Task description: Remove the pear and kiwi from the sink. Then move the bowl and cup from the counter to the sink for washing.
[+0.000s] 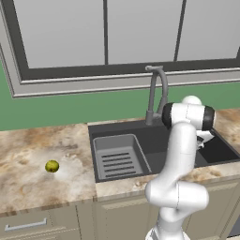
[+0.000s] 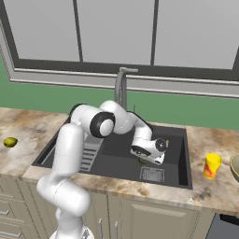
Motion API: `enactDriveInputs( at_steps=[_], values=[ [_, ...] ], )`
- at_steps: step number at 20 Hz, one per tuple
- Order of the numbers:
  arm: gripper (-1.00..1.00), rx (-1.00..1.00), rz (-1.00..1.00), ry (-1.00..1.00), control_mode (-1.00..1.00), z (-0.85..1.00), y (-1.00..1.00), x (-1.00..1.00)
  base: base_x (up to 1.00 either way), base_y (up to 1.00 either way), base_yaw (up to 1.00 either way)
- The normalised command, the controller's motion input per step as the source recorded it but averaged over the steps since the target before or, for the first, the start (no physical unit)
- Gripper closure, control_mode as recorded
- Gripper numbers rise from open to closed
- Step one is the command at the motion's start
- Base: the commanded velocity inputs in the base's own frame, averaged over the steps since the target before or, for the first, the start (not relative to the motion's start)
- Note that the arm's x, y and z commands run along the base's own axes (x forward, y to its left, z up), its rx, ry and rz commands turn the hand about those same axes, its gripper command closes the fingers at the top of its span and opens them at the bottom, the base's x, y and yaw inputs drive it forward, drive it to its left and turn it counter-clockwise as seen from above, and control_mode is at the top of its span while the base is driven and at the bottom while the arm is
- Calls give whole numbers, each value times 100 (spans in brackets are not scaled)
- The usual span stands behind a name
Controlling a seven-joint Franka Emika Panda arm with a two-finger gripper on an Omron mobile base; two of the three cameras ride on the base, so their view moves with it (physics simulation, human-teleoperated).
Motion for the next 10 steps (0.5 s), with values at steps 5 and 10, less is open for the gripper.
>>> enactDriveInputs(
  at_steps=[5, 10],
  values=[
    [100, 0, 0, 0, -100, 38, -9, -19, 0, 0, 0],
    [100, 0, 0, 0, -100, 40, -7, -23, 0, 0, 0]
  ],
)
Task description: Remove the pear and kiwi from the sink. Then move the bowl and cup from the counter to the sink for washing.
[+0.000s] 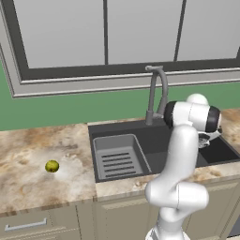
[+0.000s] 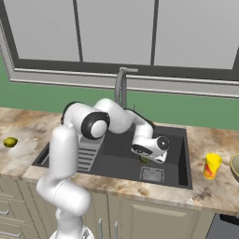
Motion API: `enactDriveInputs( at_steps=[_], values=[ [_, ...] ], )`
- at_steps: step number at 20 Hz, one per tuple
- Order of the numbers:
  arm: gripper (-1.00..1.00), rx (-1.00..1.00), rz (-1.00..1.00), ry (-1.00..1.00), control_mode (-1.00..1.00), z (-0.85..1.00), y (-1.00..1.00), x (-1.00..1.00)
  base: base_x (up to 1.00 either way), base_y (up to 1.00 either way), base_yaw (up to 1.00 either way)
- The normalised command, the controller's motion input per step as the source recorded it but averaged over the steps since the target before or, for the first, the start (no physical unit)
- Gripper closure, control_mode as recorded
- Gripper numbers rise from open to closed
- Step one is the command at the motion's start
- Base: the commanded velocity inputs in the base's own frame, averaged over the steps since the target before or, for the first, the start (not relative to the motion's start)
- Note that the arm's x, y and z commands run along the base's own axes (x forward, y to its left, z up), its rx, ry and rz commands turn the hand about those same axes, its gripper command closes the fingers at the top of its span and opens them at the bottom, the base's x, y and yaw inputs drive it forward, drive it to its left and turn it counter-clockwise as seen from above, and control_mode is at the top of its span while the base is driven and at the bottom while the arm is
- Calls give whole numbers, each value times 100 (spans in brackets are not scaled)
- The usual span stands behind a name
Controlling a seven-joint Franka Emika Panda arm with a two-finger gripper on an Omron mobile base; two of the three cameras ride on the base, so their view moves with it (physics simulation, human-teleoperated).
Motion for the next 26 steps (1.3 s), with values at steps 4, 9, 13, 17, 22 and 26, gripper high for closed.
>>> enactDriveInputs(
  at_steps=[4, 9, 13, 17, 22, 26],
  values=[
    [100, 0, 0, 0, -100, 36, -7, -30, 0, 0, 0],
    [100, 0, 0, 0, -100, 35, -5, -34, 0, 0, 0],
    [100, 0, 0, 0, -100, 34, 0, -35, 0, 0, 0],
    [100, 0, 0, 0, -100, 33, 0, -36, 0, 0, 0],
    [100, -2, 0, 0, -100, 28, 0, -37, 0, 0, 0],
    [100, -8, 0, 0, -100, 24, 0, -40, 0, 0, 0]
  ],
)
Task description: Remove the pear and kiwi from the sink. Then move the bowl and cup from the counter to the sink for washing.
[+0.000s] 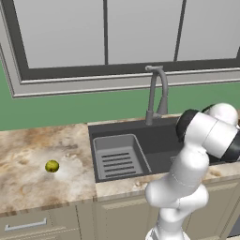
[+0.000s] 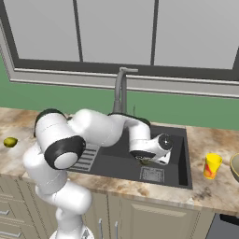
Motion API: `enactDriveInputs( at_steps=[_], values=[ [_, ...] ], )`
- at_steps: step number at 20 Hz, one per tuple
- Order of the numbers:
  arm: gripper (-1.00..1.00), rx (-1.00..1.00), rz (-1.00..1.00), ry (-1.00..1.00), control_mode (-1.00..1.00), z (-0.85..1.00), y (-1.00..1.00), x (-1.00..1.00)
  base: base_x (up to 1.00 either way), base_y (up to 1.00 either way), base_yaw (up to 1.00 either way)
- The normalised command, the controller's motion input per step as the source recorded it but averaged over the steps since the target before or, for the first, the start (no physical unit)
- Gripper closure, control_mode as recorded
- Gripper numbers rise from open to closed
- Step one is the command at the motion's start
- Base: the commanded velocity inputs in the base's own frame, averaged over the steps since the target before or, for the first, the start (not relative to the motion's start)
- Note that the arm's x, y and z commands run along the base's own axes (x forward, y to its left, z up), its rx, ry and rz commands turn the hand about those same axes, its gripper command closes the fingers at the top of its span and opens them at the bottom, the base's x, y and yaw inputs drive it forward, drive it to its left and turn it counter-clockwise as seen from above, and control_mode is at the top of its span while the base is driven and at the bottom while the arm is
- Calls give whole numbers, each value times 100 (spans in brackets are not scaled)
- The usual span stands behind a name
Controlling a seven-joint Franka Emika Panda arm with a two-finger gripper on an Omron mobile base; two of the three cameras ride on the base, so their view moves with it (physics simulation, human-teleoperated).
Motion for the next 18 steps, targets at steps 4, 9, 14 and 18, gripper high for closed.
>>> enactDriveInputs(
  at_steps=[4, 9, 14, 18],
  values=[
    [100, -9, 0, 10, -100, 24, 7, -35, 0, 0, 0],
    [100, -4, -2, 20, -100, 23, 18, -29, 0, 0, 0],
    [100, 0, 0, 16, -100, 24, 26, -30, 0, 0, 0],
    [100, 0, 0, 8, -100, 20, 27, -34, 0, 0, 0]
  ],
)
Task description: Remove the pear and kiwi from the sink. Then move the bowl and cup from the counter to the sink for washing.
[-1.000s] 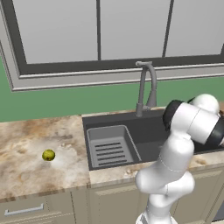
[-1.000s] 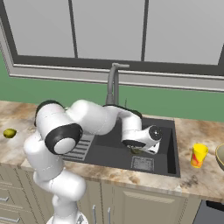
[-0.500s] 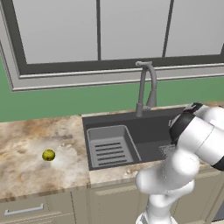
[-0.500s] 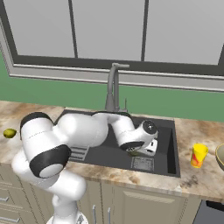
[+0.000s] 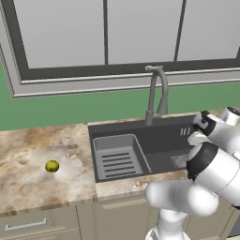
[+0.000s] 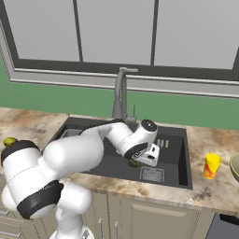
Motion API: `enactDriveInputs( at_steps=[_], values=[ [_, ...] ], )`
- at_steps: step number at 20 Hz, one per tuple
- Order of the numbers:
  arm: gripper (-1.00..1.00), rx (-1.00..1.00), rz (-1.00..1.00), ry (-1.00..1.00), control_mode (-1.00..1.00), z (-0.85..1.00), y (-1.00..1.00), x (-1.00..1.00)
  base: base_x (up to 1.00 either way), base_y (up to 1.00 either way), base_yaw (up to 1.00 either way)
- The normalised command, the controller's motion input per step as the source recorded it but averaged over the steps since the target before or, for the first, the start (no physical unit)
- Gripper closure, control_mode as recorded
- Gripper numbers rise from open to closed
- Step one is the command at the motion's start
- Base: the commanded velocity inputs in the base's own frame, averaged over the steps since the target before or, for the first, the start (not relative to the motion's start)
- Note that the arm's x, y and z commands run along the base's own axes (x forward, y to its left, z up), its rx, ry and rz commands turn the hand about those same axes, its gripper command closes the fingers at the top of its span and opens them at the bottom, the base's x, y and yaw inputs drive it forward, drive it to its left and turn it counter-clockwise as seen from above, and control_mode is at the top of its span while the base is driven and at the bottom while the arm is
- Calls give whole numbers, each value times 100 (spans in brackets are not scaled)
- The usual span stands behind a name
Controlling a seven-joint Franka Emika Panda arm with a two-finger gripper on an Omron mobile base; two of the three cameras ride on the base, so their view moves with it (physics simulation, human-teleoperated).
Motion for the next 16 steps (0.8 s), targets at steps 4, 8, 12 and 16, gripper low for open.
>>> enactDriveInputs(
  at_steps=[4, 8, 12, 16],
  values=[
    [100, 0, -1, 1, -100, 15, 34, -33, 0, 0, 0],
    [100, -3, -2, -2, -100, 12, 40, -30, 0, 0, 0],
    [100, -4, -2, -7, -100, 9, 45, -24, 0, 0, 0],
    [100, -6, -2, -6, -100, 8, 48, -18, 0, 0, 0]
  ],
)
